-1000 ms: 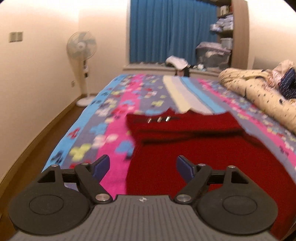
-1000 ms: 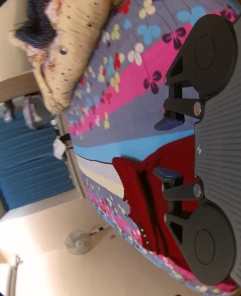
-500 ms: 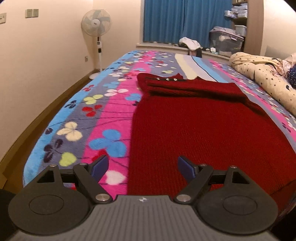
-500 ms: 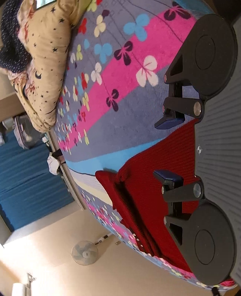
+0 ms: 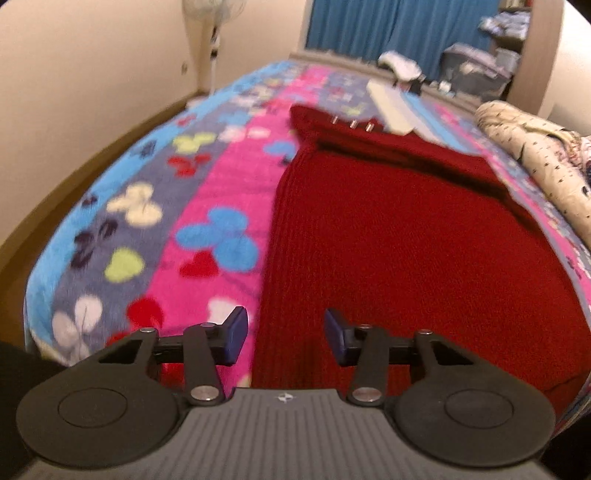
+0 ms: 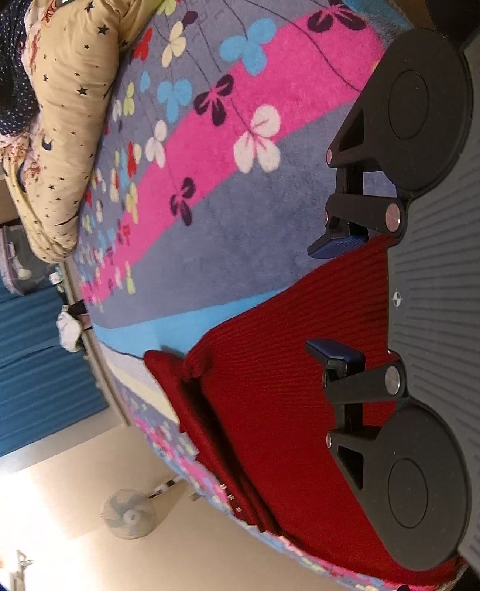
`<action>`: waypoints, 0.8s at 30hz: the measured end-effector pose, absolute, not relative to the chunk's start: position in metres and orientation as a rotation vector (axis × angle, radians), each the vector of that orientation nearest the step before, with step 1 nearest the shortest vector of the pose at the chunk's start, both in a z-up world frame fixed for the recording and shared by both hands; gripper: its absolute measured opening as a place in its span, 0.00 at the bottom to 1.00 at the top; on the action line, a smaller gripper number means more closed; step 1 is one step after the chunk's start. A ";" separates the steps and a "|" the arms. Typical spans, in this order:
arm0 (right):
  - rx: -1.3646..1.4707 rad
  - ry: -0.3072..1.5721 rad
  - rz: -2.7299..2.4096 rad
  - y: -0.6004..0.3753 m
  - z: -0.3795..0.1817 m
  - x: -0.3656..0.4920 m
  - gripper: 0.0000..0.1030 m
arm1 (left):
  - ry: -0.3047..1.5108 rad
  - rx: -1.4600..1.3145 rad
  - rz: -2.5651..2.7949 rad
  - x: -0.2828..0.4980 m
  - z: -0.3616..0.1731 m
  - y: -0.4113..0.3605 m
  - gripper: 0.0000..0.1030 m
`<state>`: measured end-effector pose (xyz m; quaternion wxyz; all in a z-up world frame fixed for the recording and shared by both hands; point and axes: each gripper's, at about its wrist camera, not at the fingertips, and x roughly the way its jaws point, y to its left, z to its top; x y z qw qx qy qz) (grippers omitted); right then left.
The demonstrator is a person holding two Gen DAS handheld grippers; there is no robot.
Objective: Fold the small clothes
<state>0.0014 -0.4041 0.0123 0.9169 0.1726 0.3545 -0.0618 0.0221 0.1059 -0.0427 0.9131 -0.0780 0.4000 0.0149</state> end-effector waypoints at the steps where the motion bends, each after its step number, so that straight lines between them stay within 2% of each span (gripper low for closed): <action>1: 0.355 0.751 -0.127 -0.403 0.010 0.003 0.49 | 0.858 -0.173 0.038 0.025 -0.047 0.107 0.49; 4: 0.334 0.835 -0.141 -0.399 0.000 0.011 0.49 | 0.932 -0.194 0.029 0.028 -0.058 0.108 0.49; 9: 0.300 0.883 -0.210 -0.396 -0.008 0.016 0.49 | 0.931 -0.158 0.022 0.025 -0.061 0.103 0.49; 20: 0.282 0.894 -0.207 -0.395 -0.010 0.016 0.49 | 0.934 -0.148 0.029 0.027 -0.059 0.101 0.49; 24: 0.277 0.893 -0.199 -0.395 -0.009 0.017 0.45 | 0.934 -0.147 0.028 0.027 -0.059 0.101 0.49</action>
